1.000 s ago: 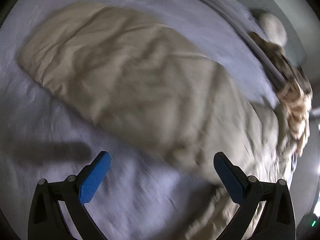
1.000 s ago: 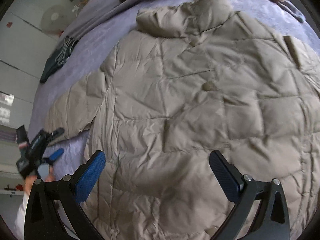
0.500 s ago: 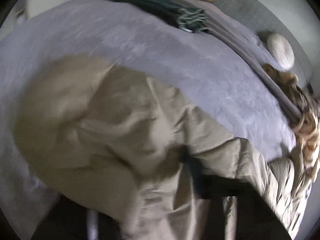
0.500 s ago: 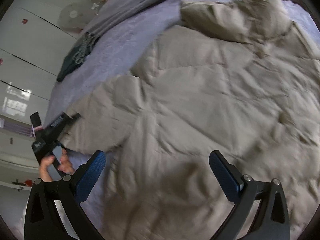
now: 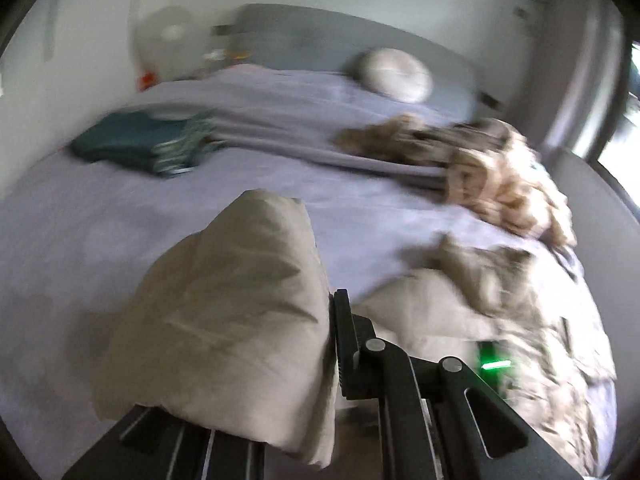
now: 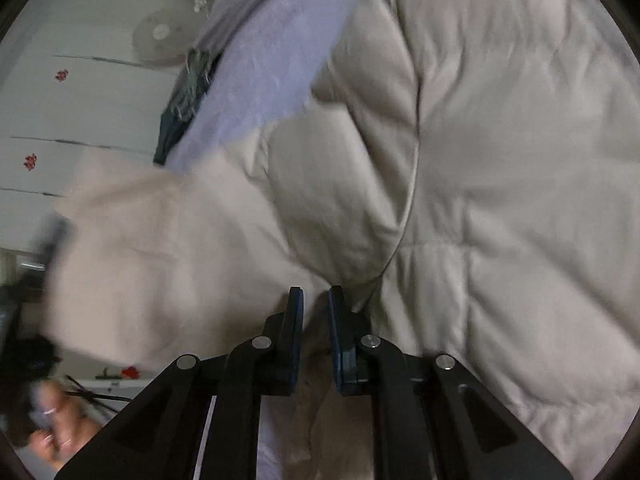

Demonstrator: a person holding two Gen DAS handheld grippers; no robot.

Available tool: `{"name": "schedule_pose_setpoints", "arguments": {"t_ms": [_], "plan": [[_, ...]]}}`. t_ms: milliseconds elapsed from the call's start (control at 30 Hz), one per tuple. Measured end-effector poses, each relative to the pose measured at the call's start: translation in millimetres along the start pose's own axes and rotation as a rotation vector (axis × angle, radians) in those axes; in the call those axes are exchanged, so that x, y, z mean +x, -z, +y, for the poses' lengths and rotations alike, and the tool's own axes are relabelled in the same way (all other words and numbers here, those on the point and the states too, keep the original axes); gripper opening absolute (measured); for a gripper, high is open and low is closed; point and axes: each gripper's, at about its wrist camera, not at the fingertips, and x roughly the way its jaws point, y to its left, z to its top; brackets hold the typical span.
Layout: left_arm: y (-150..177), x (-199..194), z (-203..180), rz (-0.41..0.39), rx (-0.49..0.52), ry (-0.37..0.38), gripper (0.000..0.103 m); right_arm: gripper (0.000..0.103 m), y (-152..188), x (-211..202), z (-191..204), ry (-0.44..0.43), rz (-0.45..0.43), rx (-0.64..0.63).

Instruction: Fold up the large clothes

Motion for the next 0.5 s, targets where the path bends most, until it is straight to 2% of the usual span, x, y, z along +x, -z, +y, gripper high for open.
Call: {"name": "schedule_pose_setpoints", "arguments": {"t_ms": [67,133,267,400,500], "plan": [[0,9,-36,0.016,0.044,0.070,0.014,0.010,3,2,1,0.010,0.016,-0.017],[0,23,-75,0.041,0.097,0.114,0.014,0.010,8,-9,-1,-0.025,0.029,-0.011],[18,44,-154,0.090,0.207,0.171,0.014,0.011,22,-69,-25,-0.034,-0.036,0.015],[54,81,-222,0.173,0.347,0.165,0.014,0.013,37,-148,-63,0.102,-0.145,0.021],[90,110,-245,0.238,0.418,0.124,0.014,0.013,51,-206,-94,0.223,-0.211,0.045]]}}
